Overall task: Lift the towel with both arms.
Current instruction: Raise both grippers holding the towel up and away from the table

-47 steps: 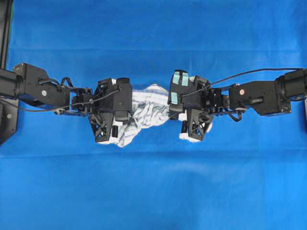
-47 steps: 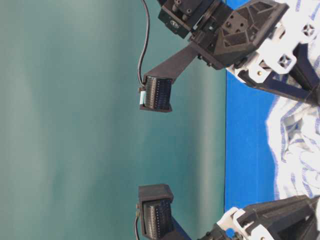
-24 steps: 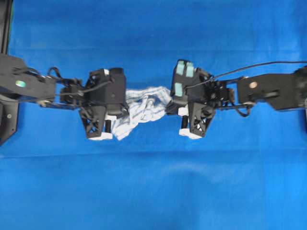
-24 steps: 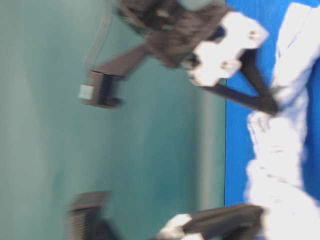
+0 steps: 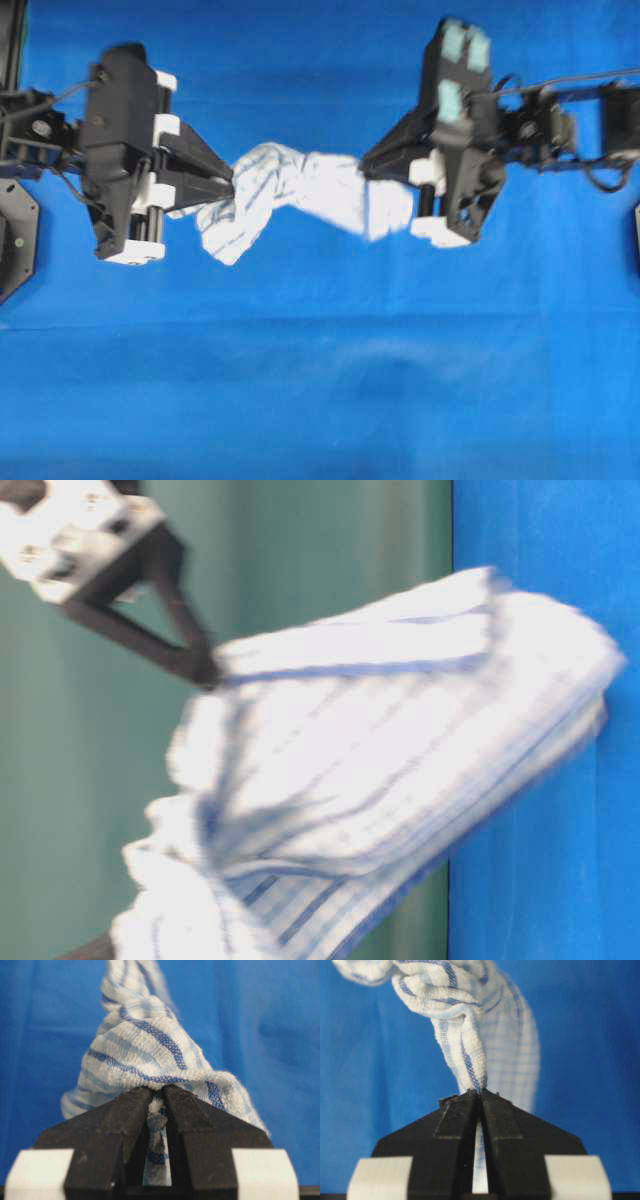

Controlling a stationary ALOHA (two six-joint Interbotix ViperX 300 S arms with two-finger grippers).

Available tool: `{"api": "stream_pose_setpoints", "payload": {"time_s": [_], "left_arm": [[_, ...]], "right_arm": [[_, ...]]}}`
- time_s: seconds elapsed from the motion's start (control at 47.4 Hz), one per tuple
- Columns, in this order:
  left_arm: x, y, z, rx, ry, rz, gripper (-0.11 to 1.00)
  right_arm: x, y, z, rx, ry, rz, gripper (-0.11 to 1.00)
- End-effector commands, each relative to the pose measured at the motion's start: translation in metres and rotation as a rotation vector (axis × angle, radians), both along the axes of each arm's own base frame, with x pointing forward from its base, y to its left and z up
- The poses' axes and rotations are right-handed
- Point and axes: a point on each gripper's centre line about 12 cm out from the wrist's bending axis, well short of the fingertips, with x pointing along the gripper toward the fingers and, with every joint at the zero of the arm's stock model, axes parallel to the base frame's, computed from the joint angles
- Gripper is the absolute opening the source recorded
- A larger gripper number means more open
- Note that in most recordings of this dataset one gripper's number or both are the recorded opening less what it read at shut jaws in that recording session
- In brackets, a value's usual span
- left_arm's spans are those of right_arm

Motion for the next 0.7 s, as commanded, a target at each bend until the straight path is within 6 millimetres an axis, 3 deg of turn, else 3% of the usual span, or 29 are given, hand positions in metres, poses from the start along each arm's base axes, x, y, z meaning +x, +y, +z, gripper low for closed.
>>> {"api": "stream_pose_setpoints", "payload": {"time_s": [0.0, 0.169, 0.485, 0.675], "left_arm": [[-0.002, 0.005, 0.025, 0.005, -0.046, 0.014, 0.06], [-0.005, 0.009, 0.059, 0.010, -0.084, 0.026, 0.06], [-0.011, 0.014, 0.126, 0.068, -0.161, 0.025, 0.06], [-0.012, 0.015, 0.137, 0.076, -0.178, 0.024, 0.06]], "right_arm": [[-0.007, -0.005, 0.037, -0.033, -0.057, -0.012, 0.04], [-0.015, -0.007, 0.080, -0.058, -0.090, -0.028, 0.04], [-0.021, -0.009, 0.136, -0.080, -0.160, -0.046, 0.04], [-0.022, -0.007, 0.148, -0.094, -0.173, -0.036, 0.04]]}}
